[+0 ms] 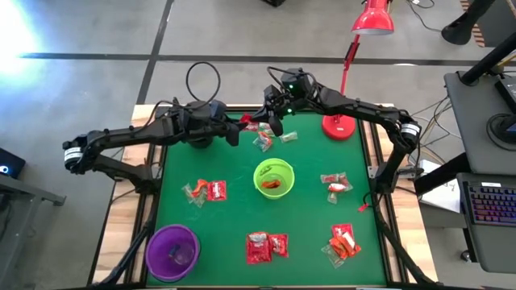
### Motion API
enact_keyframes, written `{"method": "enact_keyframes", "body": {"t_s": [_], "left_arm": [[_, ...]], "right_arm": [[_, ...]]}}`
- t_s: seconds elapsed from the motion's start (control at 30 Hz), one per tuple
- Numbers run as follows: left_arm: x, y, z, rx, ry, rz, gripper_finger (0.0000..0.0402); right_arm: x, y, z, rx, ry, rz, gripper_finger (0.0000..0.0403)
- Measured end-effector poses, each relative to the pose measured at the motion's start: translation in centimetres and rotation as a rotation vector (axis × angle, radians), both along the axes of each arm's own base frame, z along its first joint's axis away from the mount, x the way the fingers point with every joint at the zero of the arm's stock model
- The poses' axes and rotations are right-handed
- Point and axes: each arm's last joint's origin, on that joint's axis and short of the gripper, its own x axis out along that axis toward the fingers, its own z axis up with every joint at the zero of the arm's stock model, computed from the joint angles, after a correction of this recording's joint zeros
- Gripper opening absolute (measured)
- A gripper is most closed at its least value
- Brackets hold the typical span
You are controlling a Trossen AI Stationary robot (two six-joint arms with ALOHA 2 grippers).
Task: Sort candy
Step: Put the red candy into the black bucket
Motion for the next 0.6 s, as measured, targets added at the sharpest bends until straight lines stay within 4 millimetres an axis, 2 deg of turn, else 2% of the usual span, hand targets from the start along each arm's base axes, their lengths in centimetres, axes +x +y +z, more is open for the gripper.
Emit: {"method": "enact_keyframes", "body": {"t_s": [0.1,0.33,0.6], "left_arm": [[0.03,0.01,-0.05,0.016,0.009,-0.007,0.0011],[-0.11,-0.03,0.10,0.027,0.009,-0.010,0.0010],[-0.54,-0.11,-0.02,0.032,0.050,-0.015,0.0006]], "right_arm": [[0.00,0.02,0.02,0.029,0.003,-0.001,0.0009],[0.03,0.01,0.09,0.036,-0.003,-0.004,0.0016],[0.05,-0.14,0.07,0.017,0.004,-0.051,0.0091]]}}
